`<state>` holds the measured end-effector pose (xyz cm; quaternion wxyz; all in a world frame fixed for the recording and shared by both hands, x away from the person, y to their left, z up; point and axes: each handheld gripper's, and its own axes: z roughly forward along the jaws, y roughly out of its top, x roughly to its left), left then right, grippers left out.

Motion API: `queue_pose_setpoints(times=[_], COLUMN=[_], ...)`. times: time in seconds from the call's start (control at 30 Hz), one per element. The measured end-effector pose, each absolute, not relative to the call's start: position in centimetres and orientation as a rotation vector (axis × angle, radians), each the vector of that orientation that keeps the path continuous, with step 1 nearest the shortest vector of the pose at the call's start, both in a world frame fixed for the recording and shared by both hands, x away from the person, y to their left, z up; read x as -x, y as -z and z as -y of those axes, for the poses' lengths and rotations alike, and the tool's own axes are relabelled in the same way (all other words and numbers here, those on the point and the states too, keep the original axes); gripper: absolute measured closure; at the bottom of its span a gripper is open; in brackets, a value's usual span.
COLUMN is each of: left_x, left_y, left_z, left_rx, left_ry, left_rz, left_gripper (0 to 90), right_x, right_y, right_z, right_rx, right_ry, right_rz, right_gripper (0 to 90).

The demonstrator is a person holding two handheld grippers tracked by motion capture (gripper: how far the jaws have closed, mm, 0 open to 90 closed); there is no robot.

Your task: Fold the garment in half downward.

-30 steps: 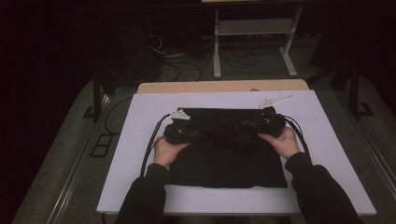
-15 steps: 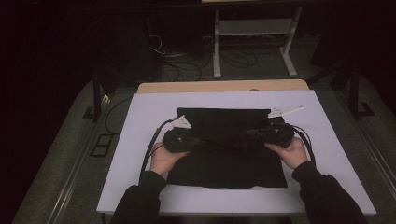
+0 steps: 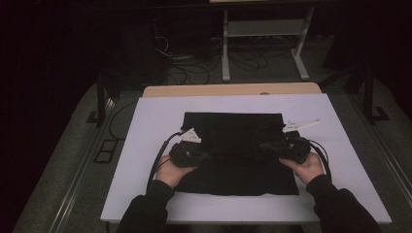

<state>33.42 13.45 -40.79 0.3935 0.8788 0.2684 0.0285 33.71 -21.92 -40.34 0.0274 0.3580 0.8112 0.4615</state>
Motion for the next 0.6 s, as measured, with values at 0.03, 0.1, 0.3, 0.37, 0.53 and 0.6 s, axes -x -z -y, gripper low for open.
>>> queue_pose_setpoints(times=[0.03, 0.1, 0.3, 0.37, 0.53, 0.6], left_x=[-33.2, -32.8, -31.7, -31.5, -31.0, -30.9], left_y=[40.7, 40.6, 40.4, 40.4, 40.3, 40.2], left_z=[-13.4, -13.3, -13.0, -13.0, -13.3, -13.3], left_rx=[-2.234, -2.242, -2.291, -2.302, -2.311, -2.311], left_ry=[-0.068, -0.07, -0.079, -0.073, -0.06, -0.059], left_rz=[-0.678, -0.669, -0.644, -0.639, -0.635, -0.634], left_gripper=[84.5, 84.5, 84.4, 84.4, 84.4, 84.4], right_x=[-33.5, -33.1, -31.9, -31.5, -30.9, -30.7], right_y=[40.3, 40.2, 40.4, 40.4, 40.5, 40.5], right_z=[22.0, 22.1, 22.4, 22.4, 22.4, 22.4], right_rx=[-1.112, -1.111, -1.097, -1.085, -1.069, -1.073], right_ry=[-1.433, -1.438, -1.453, -1.45, -1.454, -1.455], right_rz=[-2.507, -2.511, -2.538, -2.549, -2.565, -2.57], right_gripper=[84.9, 84.8, 84.8, 84.8, 84.8, 84.8])
